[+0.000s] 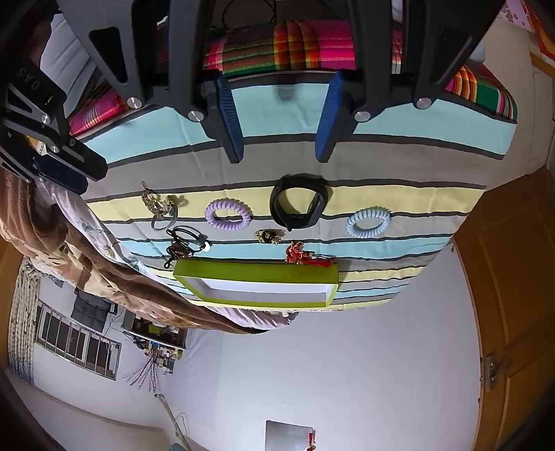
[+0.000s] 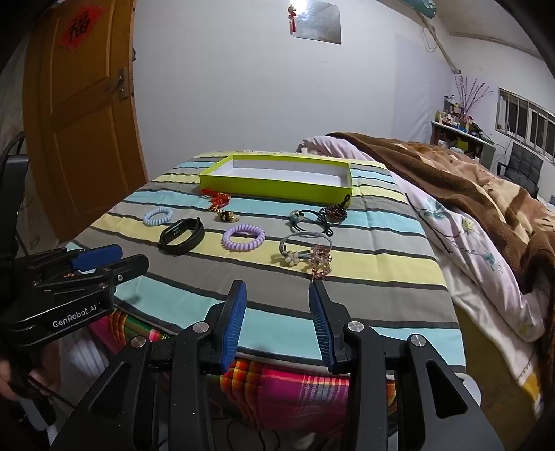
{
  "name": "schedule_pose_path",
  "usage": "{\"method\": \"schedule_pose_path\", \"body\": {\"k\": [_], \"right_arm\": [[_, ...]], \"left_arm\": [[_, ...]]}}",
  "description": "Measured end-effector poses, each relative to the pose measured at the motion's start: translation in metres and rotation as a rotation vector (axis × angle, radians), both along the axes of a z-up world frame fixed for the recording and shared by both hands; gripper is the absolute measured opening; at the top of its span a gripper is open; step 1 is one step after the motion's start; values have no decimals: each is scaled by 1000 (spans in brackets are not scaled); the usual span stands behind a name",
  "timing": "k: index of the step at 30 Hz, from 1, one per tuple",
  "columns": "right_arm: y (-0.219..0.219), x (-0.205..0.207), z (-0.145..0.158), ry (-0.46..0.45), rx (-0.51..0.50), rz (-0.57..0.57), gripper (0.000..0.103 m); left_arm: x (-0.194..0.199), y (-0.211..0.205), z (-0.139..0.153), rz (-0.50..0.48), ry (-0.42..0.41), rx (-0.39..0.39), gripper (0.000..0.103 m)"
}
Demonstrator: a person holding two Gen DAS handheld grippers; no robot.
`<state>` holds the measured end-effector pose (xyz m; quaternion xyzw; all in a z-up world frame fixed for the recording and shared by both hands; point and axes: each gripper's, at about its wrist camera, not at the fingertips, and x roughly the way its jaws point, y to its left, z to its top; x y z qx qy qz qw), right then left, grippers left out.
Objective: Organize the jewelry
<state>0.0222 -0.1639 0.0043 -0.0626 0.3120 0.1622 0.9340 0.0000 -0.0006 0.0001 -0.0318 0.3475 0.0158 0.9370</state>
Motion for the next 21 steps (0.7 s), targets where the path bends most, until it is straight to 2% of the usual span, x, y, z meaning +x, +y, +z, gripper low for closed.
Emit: {"method": "schedule_pose_path", "body": {"k": [21], "right_arm": [[1, -1, 1, -4, 7, -3, 38]], "left_arm": [[-5, 4, 7, 18, -20, -23, 45]]}}
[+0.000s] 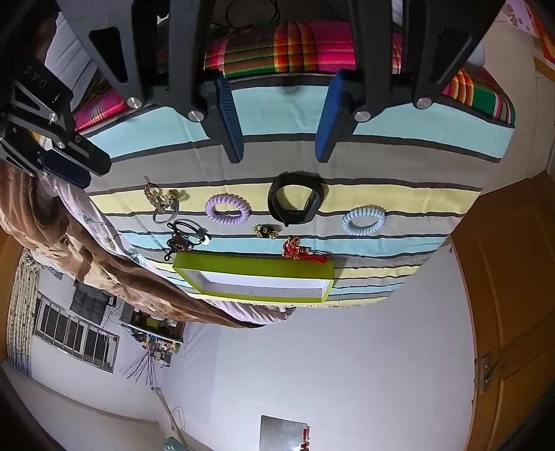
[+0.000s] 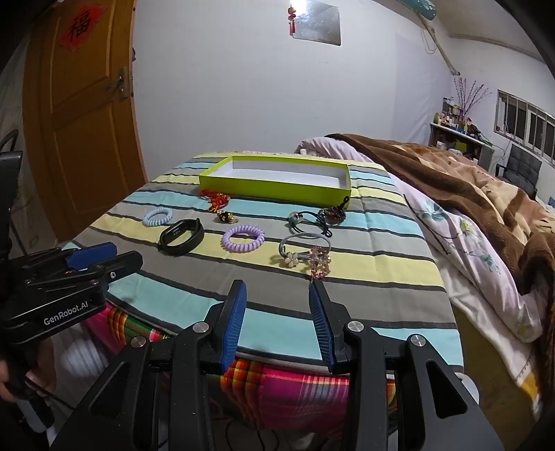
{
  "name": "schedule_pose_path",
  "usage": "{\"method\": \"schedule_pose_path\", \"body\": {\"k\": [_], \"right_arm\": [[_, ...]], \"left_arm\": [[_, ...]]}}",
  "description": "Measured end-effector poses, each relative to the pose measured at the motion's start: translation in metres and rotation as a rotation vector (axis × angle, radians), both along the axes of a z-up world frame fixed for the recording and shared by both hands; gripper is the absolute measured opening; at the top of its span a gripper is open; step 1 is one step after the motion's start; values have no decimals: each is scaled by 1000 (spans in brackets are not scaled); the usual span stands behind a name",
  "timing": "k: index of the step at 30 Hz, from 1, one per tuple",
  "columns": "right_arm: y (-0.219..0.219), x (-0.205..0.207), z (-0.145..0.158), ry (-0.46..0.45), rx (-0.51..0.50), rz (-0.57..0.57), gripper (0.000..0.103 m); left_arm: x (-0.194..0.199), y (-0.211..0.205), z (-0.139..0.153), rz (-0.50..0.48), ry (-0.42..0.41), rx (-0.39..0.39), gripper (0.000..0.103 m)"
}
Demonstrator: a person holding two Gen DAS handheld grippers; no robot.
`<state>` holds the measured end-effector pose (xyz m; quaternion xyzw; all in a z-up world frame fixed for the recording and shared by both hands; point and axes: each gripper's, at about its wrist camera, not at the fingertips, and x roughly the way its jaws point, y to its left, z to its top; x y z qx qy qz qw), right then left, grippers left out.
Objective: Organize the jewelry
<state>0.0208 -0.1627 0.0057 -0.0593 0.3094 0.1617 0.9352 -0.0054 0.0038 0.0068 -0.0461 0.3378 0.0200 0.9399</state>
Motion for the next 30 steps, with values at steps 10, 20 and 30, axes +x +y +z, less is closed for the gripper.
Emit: {"method": "schedule_pose_path", "body": {"k": [10, 20, 30], "right_arm": [[0, 0, 2, -1, -2, 0, 39], [-1, -1, 5, -7, -4, -3, 39], [0, -1, 4, -8, -5, -4, 39]], "left_arm": [[-4, 2, 3, 6, -16, -3, 45], [-7, 3, 2, 10, -26, 1, 45], [-7, 5, 4, 15, -35, 9, 45]]}}
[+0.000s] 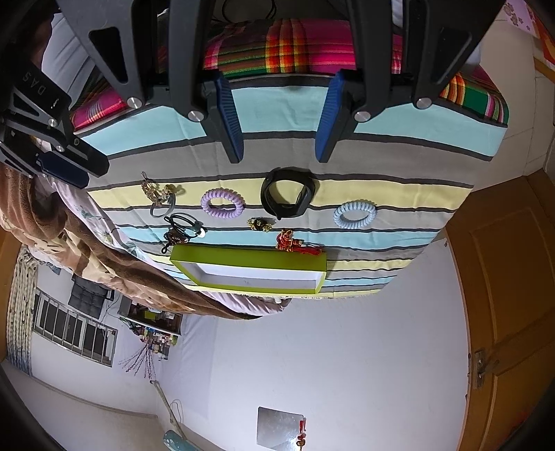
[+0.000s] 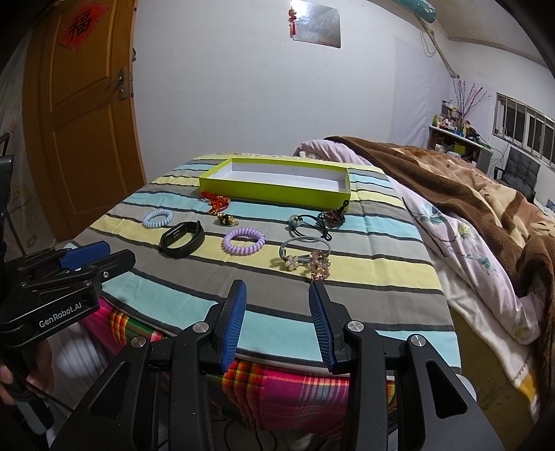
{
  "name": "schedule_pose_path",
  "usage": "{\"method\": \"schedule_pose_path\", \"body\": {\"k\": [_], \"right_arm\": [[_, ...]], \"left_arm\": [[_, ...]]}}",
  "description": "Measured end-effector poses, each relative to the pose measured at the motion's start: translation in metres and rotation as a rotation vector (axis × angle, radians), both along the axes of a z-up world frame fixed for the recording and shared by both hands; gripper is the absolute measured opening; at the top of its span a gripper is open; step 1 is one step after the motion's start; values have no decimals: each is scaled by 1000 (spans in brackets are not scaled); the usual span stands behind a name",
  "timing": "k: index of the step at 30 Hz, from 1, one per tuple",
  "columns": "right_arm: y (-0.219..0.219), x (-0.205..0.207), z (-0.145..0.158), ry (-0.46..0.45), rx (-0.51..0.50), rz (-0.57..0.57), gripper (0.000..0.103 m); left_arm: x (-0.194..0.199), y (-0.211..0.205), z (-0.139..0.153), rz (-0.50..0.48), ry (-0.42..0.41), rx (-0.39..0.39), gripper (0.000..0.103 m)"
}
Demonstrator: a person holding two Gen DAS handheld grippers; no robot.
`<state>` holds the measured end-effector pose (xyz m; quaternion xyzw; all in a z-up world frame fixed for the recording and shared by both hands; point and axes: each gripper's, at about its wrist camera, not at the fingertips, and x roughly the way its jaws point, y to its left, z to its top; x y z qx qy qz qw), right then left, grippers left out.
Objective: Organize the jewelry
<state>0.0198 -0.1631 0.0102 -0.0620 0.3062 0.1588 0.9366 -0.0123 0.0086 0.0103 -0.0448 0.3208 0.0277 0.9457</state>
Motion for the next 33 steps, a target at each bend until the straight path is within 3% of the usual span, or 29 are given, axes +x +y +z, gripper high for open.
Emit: {"method": "schedule_pose_path", "body": {"k": [33], "right_arm": [[1, 0, 0, -1, -2, 1, 39]], "left_arm": [[-1, -5, 0, -3, -4, 0, 45]]}}
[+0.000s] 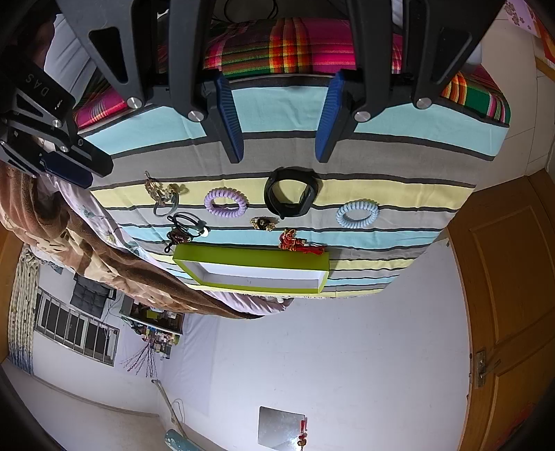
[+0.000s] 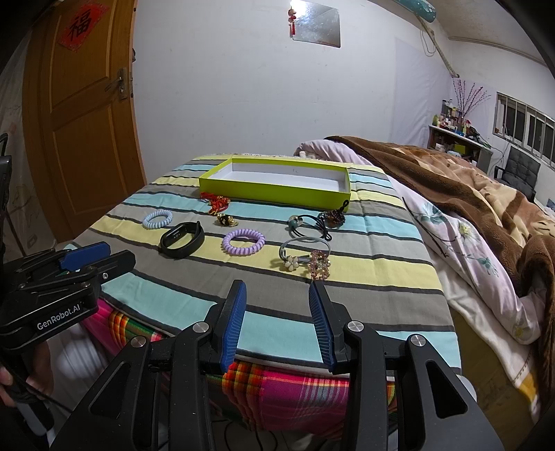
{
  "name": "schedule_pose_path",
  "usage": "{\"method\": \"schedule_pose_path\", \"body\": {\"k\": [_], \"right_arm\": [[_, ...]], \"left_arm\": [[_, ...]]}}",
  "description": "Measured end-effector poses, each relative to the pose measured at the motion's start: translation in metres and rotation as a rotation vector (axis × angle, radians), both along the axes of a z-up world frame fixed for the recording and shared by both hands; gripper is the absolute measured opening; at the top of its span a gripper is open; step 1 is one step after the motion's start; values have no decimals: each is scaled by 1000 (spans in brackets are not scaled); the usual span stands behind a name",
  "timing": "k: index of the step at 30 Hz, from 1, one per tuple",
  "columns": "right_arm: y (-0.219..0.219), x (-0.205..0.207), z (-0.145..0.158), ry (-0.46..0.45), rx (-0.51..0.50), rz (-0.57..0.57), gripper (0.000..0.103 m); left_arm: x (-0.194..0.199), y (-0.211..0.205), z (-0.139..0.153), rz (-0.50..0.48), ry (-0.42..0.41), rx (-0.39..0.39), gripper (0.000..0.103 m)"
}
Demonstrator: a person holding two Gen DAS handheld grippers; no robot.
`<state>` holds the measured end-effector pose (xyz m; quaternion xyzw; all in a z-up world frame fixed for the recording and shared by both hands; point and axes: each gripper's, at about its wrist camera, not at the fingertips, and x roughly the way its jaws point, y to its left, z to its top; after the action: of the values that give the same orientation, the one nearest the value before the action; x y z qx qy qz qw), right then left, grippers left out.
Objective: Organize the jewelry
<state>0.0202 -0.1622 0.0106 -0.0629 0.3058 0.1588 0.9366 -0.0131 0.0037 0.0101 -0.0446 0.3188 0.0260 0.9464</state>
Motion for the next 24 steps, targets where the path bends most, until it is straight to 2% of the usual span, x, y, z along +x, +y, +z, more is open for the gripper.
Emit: {"method": "schedule_pose_path", "body": {"k": [24], "right_arm": [[0, 2, -3, 6, 0, -2, 39]], "left_arm": [[1, -2, 1, -6, 0, 0, 45]]}}
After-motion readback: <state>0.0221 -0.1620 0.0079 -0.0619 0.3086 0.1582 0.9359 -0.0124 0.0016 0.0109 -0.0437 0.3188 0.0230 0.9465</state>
